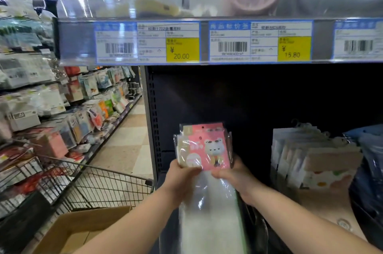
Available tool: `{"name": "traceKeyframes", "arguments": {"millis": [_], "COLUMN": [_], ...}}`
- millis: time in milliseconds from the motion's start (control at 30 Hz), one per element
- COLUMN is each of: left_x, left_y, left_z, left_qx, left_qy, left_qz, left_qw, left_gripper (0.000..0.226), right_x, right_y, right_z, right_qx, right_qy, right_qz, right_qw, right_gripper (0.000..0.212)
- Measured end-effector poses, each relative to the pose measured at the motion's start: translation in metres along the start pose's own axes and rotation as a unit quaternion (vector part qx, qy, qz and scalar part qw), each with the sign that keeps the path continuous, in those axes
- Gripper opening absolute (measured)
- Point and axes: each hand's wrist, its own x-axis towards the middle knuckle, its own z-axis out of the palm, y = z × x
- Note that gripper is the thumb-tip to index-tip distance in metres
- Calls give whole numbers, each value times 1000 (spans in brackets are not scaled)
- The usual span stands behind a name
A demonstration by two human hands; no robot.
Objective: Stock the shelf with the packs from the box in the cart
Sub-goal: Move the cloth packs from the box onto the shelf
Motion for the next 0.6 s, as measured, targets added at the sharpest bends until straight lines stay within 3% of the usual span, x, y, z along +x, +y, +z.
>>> {"name": "traceKeyframes", "arguments": {"millis": [67,167,300,433,600], "left_x": [1,-2,-9,-12,-15], "left_y": [9,18,12,5,-7], "left_z": [-1,-5,-13,-18,-15], "left_qx": [-4,-9,37,41,78], "left_qy": [-2,-11,-53,-80,-84], "left_qz": [56,99,82,57,30], "left_qw": [998,995,994,994,993], "left_gripper": [18,51,82,81,85], "right_x": [-4,-13,-25,-26,-31], "right_y": [-15,-29,-29,-21,-5], "right_z": [-6,-14,-20,-28,-29], "right_qx": [5,4,-9,16,-44], "right_qy": [-1,-21,-64,-87,-79], "right_qz": [-49,-95,-86,-67,-3], "right_qw": [999,995,994,994,996], "right_gripper": [61,66,76,89,94]}}
